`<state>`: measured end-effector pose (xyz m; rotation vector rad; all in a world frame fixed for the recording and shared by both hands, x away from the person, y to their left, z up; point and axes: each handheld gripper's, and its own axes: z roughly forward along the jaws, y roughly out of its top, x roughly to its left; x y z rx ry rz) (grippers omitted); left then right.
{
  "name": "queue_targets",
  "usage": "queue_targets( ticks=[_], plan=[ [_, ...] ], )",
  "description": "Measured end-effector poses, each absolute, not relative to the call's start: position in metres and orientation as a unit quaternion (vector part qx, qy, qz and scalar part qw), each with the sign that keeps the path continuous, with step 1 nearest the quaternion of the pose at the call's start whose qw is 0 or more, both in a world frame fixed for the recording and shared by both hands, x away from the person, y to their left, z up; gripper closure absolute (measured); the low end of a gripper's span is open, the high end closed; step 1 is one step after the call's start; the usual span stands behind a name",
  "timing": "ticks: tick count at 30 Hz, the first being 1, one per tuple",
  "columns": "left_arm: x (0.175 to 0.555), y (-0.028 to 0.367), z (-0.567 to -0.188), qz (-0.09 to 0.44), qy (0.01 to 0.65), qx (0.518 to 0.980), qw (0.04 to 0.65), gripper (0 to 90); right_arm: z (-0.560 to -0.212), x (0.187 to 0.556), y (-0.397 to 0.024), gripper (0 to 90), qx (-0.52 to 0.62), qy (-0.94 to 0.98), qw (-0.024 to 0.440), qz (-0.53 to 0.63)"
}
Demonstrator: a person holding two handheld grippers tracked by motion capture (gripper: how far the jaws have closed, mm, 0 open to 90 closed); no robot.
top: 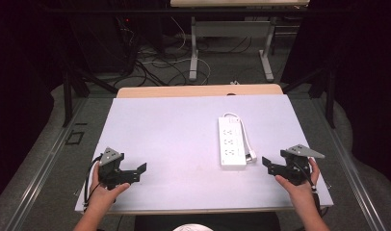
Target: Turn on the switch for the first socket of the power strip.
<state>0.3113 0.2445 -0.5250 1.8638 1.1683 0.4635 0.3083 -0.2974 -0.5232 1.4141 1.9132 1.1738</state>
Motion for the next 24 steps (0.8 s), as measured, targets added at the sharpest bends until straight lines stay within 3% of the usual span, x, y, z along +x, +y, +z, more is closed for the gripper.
queue_targets(
  ticks=[24],
  plan=[
    [0.308, 0.244, -0.527, 0.189, 0.48, 0.741, 0.43, 1.0, -0.503, 0.319, -0.289, 24.9, 0.485, 0.731, 0.238, 0.417]
  ],
)
